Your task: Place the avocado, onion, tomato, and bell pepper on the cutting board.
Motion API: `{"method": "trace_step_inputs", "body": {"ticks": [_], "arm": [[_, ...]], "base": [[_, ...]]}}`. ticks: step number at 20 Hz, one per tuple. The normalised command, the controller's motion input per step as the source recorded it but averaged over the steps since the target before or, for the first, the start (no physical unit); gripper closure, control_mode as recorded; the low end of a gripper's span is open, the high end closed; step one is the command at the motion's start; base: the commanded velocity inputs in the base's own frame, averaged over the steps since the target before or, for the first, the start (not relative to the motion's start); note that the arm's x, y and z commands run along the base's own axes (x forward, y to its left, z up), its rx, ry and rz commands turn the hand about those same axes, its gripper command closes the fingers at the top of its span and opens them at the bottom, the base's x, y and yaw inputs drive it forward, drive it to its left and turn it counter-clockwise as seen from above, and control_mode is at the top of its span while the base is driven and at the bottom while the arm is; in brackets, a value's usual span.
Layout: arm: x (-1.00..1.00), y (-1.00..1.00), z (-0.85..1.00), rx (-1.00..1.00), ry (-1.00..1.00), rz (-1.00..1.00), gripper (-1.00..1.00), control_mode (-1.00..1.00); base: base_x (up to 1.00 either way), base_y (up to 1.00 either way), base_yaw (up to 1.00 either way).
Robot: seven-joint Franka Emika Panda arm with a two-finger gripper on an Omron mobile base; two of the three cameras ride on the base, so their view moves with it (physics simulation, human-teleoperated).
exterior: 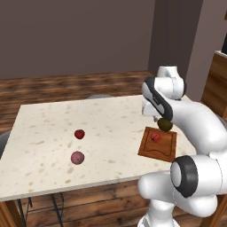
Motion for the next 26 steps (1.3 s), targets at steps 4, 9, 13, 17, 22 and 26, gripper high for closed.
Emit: {"method": "trace_step_inputs", "body": {"ticks": [4, 9, 13, 17, 22, 26], "arm": [[0.18, -0.15, -0.24, 0.00, 0.00, 0.00, 1.00, -1.00], [0.30, -0.07, -0.30, 0.00, 0.00, 0.00, 1.00, -1.00], [0.27, -0.01, -0.29, 0.00, 0.00, 0.00, 1.00, -1.00], [0.22, 0.00, -0.24, 0.00, 0.00, 0.00, 1.00, -1.00], [0.10, 0.00, -0.19, 0.00, 0.00, 0.00, 1.00, -1.00], [0.13, 0.00, -0.26, 0.00, 0.01, 0.00, 1.00, -1.00]], "base": [[0.00, 0.00, 0.00], [0.00, 0.00, 0.00], [0.00, 0.00, 0.00], [0.00, 0.00, 0.00], [0.00, 0.00, 0.00], [0.00, 0.00, 0.00]]}}
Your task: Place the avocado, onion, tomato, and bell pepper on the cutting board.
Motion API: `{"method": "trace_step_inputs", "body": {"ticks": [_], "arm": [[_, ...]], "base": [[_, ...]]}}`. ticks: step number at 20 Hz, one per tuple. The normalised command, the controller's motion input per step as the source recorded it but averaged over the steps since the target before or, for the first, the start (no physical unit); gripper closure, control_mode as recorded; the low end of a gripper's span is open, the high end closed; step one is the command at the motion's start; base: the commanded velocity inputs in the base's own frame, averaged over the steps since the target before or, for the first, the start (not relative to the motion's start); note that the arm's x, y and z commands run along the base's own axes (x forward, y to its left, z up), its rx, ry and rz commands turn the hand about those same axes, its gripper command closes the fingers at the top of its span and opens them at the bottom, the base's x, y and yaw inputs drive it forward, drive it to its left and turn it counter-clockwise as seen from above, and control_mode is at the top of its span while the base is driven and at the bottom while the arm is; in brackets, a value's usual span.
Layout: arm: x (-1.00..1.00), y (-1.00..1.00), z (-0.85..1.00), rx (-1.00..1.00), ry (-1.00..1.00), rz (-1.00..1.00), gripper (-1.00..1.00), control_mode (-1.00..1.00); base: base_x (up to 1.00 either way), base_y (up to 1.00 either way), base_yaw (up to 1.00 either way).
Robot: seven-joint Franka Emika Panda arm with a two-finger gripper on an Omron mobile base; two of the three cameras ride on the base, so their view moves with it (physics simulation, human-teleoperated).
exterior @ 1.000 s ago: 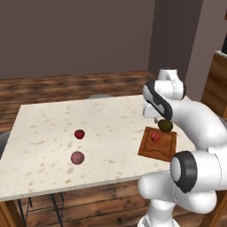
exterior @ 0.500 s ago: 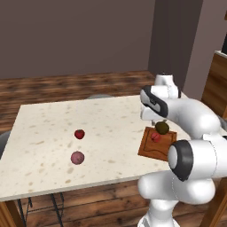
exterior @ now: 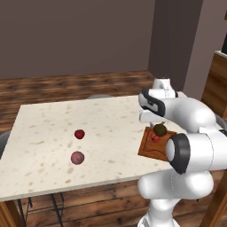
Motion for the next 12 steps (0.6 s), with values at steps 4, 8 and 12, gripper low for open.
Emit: {"method": "trace_step_inputs", "body": {"ticks": [4, 8, 12], "arm": [[0.20, 0.00, -0.32, 0.00, 0.03, 0.00, 1.00, -1.00], [0.19, 0.00, -0.29, 0.00, 0.02, 0.00, 1.00, -1.00], [0.15, 0.00, -0.28, 0.00, 0.02, 0.00, 1.00, -1.00]], "base": [[0.00, 0.00, 0.00], [0.00, 0.00, 0.00], [0.00, 0.00, 0.00]]}}
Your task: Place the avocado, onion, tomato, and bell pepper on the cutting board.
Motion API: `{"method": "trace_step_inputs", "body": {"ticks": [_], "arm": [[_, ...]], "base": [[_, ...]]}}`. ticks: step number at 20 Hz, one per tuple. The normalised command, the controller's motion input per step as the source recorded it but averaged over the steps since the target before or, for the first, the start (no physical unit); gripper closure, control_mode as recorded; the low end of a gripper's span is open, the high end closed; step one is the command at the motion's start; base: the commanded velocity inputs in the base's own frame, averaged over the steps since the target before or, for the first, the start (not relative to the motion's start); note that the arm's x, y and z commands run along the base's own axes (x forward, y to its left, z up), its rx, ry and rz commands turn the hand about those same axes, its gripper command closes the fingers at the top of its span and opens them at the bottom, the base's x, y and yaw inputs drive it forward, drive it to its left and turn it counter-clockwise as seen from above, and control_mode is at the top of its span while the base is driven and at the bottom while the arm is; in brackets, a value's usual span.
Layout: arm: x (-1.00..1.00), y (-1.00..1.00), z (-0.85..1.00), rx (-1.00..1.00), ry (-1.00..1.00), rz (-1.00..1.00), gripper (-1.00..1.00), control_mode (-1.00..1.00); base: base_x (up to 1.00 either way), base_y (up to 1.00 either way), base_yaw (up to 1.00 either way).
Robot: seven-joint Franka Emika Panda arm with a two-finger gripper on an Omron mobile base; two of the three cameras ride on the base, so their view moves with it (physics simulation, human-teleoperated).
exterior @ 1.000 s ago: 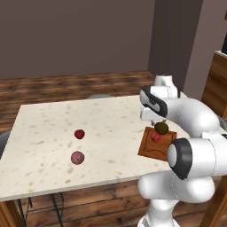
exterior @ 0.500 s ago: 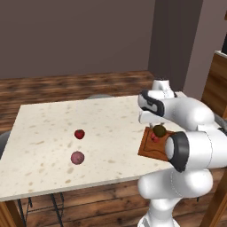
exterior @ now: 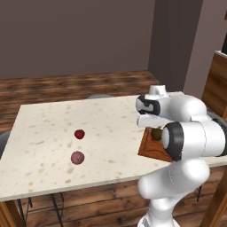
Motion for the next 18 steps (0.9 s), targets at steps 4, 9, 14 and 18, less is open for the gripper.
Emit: {"method": "trace_step_inputs", "body": {"ticks": [4, 9, 14, 18], "arm": [[0.11, 0.00, -0.32, 0.00, 0.04, 0.00, 1.00, -1.00], [0.13, 0.00, -0.33, 0.00, 0.05, 0.00, 1.00, -1.00], [0.08, 0.00, -0.26, 0.00, 0.04, 0.00, 1.00, -1.00], [0.00, 0.00, -0.23, 0.00, 0.02, 0.00, 1.00, -1.00]], "base": [[0.00, 0.00, 0.00], [0.00, 0.00, 0.00], [0.00, 0.00, 0.00], [0.00, 0.00, 0.00]]}}
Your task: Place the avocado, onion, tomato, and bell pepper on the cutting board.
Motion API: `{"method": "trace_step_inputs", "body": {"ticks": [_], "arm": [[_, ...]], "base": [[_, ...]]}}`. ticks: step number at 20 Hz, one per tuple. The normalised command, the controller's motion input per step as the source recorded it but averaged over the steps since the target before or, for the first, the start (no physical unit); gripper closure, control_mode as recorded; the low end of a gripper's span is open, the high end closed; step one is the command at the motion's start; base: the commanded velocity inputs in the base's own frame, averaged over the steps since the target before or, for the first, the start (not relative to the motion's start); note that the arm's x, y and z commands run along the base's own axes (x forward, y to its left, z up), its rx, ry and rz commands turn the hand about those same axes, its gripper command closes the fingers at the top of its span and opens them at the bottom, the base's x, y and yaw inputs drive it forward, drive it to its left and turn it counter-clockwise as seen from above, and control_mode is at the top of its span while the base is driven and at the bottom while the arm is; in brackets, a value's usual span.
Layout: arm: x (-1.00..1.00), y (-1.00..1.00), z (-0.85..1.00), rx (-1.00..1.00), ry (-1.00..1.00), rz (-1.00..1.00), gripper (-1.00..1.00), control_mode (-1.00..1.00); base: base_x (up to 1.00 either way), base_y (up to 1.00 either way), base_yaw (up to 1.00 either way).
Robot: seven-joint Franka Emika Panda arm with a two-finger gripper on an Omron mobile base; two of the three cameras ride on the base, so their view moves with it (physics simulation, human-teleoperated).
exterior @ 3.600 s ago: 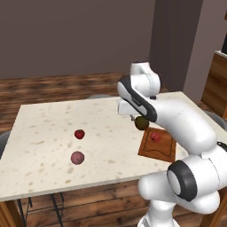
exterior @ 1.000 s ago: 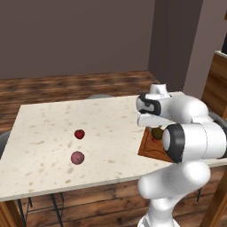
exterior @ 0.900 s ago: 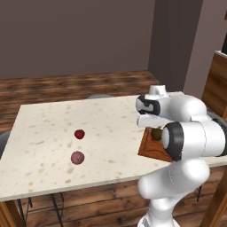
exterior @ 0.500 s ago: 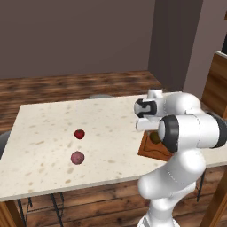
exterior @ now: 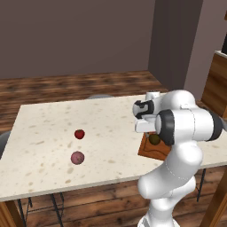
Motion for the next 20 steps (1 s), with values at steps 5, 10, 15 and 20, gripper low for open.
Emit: {"method": "trace_step_inputs", "body": {"ticks": [5, 10, 15, 20], "arm": [[0.00, 0.00, -0.25, 0.00, 0.03, 0.00, 1.00, -1.00], [-0.03, 0.00, -0.40, 0.00, 0.05, 0.00, 1.00, -1.00], [-0.17, 0.00, -0.48, 0.00, 0.00, 0.00, -1.00, -1.00], [-0.26, 0.00, -0.24, 0.00, 0.00, 0.00, -1.00, -1.00]], "base": [[0.00, 0.00, 0.00], [0.00, 0.00, 0.00], [0.00, 0.00, 0.00], [0.00, 0.00, 0.00]]}}
